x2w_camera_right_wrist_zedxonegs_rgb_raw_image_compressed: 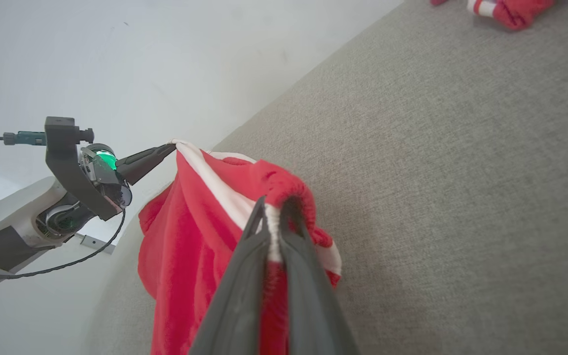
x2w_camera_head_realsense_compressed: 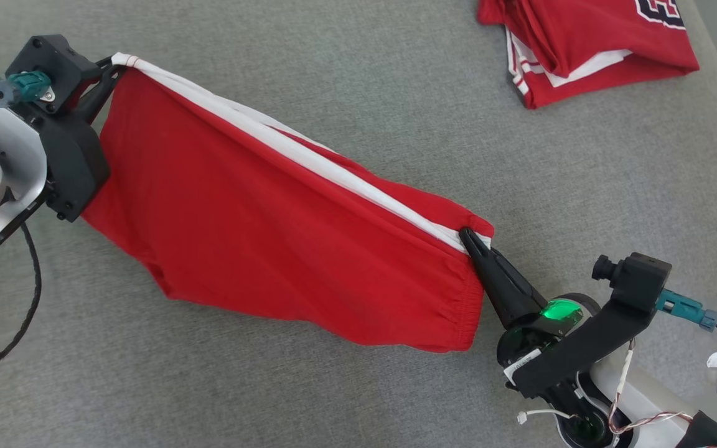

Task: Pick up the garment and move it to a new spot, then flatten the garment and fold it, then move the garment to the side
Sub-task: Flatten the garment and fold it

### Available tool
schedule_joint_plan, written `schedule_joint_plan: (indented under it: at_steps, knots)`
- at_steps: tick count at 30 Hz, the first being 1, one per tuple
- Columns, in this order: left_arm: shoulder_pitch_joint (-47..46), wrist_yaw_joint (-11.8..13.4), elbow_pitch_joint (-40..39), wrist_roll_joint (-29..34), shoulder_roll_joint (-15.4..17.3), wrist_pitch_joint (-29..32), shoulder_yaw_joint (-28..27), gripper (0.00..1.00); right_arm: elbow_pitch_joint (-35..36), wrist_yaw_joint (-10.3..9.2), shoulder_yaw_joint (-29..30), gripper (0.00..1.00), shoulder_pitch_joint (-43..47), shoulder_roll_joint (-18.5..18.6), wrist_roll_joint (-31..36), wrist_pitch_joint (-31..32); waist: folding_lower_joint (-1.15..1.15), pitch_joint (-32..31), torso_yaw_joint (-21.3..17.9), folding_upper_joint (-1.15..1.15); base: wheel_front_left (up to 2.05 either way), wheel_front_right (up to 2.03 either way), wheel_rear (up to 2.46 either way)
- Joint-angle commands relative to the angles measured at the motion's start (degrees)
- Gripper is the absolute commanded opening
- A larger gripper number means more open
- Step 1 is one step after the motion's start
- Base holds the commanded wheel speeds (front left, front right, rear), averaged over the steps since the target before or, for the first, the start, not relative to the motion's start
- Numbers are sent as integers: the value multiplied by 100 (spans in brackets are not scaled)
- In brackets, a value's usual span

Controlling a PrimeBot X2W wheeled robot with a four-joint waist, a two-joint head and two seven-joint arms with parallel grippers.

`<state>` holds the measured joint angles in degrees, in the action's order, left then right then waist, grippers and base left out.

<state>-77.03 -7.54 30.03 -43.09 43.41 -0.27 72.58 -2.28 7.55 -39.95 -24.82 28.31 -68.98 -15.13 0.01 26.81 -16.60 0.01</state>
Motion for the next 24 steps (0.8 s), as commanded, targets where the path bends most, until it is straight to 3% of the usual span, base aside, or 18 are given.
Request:
schedule_joint_plan:
  at_steps: [1,7,8,9,10,11,24]
  knots:
    - [-45,16,130,3,-18,0,49,0,-9,-11,-1,0,-69,-60,140,-9,-1,98,-108,-1,0,0,0]
    - [42,16,370,-24,-89,-142,67,0,-80,-11,-10,0,-78,-114,364,-9,-1,114,-136,-1,0,0,0]
    - [82,16,408,-12,-105,-175,69,24,-106,-11,-45,9,-87,-97,423,-10,-1,107,-136,-1,0,0,0]
    - [93,16,445,-16,-119,-228,68,90,-132,-11,-37,38,-99,-102,475,-10,-1,90,-136,-1,0,0,0]
    - [124,16,490,-24,-140,-273,67,100,-155,-11,-34,54,-94,-119,503,-10,-1,69,-133,-1,0,0,0]
    - [177,15,527,-29,-177,-311,67,100,-179,-11,-36,100,-83,-116,553,-10,-1,39,-128,-1,0,0,0]
    - [703,16,1314,-844,-605,-1378,-136,100,-219,-11,744,100,353,-128,1329,-10,-1,-783,171,-1,0,0,0]
